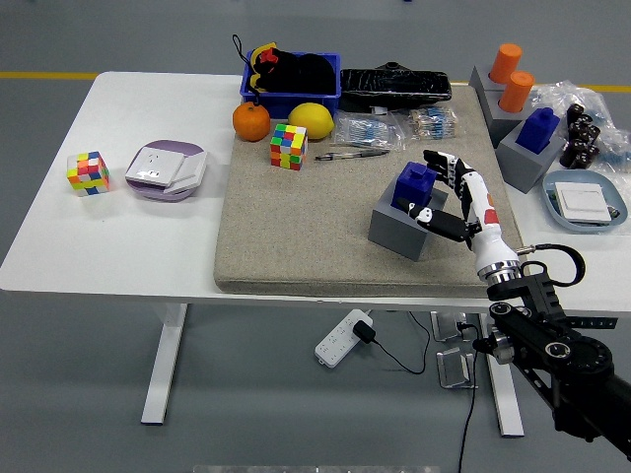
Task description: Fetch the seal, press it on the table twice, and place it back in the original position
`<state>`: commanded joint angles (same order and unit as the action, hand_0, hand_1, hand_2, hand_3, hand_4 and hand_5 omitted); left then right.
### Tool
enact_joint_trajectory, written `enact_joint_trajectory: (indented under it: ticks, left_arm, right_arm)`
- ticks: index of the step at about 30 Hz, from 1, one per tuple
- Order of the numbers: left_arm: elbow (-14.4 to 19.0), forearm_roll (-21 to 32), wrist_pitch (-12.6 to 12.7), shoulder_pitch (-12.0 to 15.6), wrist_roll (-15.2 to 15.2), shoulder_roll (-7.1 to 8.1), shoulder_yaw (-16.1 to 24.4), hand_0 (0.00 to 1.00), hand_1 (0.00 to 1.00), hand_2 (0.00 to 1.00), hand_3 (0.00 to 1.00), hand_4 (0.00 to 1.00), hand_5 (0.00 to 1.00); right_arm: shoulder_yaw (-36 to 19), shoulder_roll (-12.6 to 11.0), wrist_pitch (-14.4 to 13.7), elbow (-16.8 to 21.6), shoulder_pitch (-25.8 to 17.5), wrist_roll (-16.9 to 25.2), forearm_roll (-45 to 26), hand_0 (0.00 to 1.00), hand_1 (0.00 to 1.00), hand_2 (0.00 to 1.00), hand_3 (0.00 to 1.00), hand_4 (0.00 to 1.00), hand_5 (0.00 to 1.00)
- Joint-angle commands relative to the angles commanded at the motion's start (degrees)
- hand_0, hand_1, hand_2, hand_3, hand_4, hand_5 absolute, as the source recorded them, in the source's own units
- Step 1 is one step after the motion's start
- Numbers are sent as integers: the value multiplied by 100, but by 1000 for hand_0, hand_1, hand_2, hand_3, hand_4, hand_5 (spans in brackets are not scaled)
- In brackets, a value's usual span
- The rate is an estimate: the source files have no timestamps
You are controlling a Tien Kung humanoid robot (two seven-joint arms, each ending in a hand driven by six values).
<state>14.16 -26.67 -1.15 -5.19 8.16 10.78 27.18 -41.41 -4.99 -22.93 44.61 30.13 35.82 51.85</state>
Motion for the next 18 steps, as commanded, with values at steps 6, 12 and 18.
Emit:
enact_joint_trajectory:
  ticks: [6, 12, 18]
  left_arm:
    - [-4, -5, 0, 0, -2, -3, 33, 723, 696, 684, 720, 641, 206]
    - [-9, -9, 2, -9, -4, -2, 81, 722, 696, 684, 720, 642, 206]
    - [-10, -17, 3, -23, -5, 36, 114, 722, 696, 683, 720, 642, 206]
  right_arm:
    - [-169, -260, 219, 425, -110, -373, 468, 953, 952, 937, 898, 998, 475]
    - [-390, -589, 316, 966, -277, -636, 741, 980, 973, 964, 931, 998, 536]
    - [-700, -948, 483, 1352, -424, -965, 992, 984, 972, 964, 943, 998, 558]
